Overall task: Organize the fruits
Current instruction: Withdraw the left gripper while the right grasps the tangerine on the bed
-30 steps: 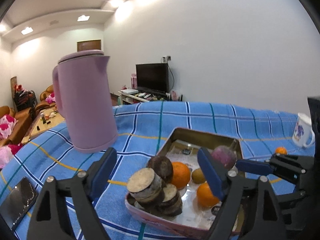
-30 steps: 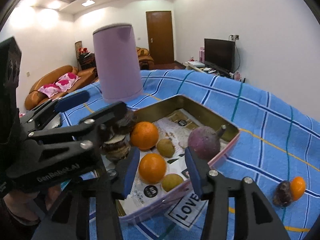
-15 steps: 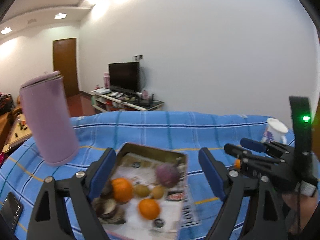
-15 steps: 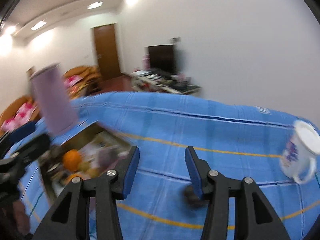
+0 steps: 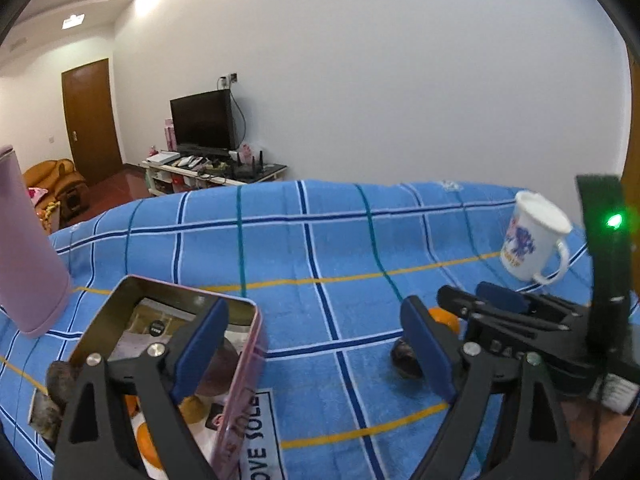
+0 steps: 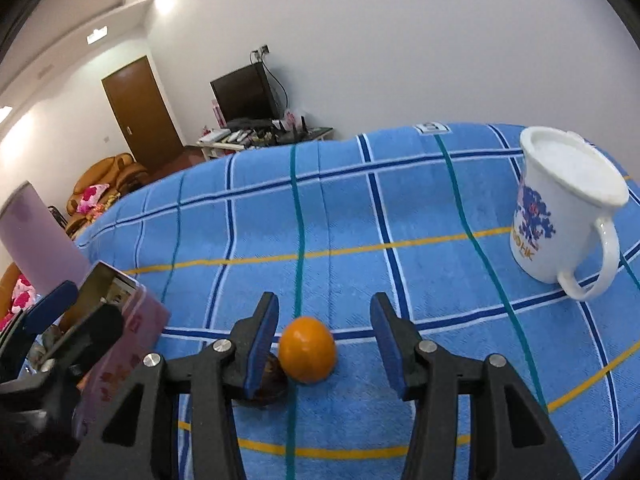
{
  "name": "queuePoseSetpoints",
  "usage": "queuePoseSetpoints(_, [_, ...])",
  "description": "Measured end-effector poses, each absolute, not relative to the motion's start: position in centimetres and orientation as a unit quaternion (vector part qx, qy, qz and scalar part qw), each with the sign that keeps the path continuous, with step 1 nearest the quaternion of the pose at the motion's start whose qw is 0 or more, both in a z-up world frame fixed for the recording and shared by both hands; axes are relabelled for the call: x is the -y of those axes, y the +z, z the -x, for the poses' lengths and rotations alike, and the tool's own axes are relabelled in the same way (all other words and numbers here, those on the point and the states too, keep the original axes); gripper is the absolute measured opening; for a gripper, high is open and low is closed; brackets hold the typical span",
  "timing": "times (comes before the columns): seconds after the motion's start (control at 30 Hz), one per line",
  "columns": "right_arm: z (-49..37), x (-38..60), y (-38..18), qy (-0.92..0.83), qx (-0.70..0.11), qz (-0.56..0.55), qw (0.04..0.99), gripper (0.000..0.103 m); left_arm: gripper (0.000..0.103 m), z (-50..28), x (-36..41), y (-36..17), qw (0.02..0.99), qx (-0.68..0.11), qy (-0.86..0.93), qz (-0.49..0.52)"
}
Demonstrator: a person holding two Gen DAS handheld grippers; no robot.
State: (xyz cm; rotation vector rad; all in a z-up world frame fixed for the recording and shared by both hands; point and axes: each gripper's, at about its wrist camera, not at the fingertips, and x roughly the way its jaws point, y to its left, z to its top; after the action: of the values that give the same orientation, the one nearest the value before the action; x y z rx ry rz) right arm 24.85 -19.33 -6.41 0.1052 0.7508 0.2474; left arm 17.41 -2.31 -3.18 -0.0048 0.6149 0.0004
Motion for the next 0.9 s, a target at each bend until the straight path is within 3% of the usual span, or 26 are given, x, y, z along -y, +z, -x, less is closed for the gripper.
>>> queuePoseSetpoints(0.4, [-25.8, 18.2, -9.1, 0.138, -0.414, -0.054, 0.898, 0.049, 0.090, -17.7, 1.7, -4.5, 0.951, -0.305, -0.037, 0.021])
queuePoseSetpoints(0.5, [-25.7, 18.2, -9.2, 0.137, -0.414, -0.050, 0.898, 0.046, 0.090, -17.7, 1.8, -4.4, 0.951, -0.305, -0.040, 0.020])
queuePoseSetpoints(0.57, [-25.6, 17.9, -9.3, 0.144, -0.414, -0.048, 0.897, 0.038, 0.090, -17.7, 1.8, -4.5, 0.951, -0.306, -0.041, 0.020])
queuePoseSetpoints(0.9, [-25.2, 18.6, -8.7, 0.149, -0.403, -0.062, 0.901, 0.037, 0.090, -17.8, 1.9, -4.6, 0.951, -0.305, -0.049, 0.019])
